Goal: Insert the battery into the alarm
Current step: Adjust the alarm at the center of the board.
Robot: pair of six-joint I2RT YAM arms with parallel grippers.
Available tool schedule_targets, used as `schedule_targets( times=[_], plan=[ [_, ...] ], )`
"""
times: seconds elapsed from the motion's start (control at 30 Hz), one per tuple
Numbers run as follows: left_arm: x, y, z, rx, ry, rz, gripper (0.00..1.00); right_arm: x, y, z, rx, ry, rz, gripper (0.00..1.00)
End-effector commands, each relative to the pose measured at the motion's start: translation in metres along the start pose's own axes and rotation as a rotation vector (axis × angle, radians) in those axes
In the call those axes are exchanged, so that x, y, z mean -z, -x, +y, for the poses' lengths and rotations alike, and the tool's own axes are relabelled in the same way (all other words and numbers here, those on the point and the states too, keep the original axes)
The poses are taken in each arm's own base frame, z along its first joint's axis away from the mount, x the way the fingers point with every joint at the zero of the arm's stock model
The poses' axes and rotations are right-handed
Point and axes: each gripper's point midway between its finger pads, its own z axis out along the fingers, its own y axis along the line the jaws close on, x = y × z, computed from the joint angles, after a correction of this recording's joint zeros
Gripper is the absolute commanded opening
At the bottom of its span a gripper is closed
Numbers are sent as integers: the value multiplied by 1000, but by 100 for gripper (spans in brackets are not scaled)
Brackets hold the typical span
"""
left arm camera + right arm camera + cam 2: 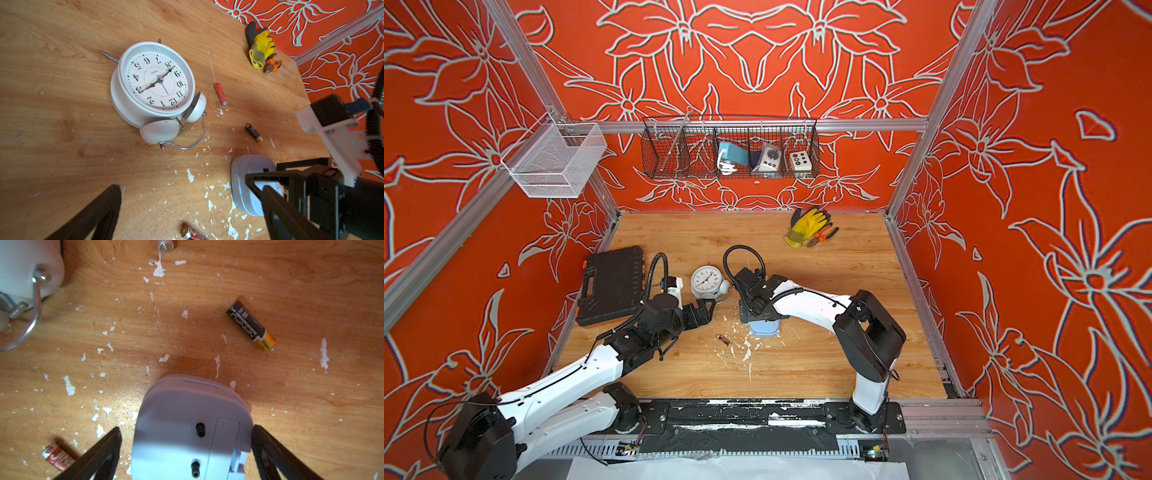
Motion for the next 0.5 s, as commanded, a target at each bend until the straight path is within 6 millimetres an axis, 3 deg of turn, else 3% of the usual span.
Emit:
schedule_targets(
  times=[0.0, 0.47],
  plan=[
    [-1, -3, 9, -13, 27, 3, 98, -9, -7, -6, -28, -51, 28, 97],
    [-4, -6, 6, -7, 10, 18, 98, -14, -7, -11, -26, -93, 35, 98]
  ],
)
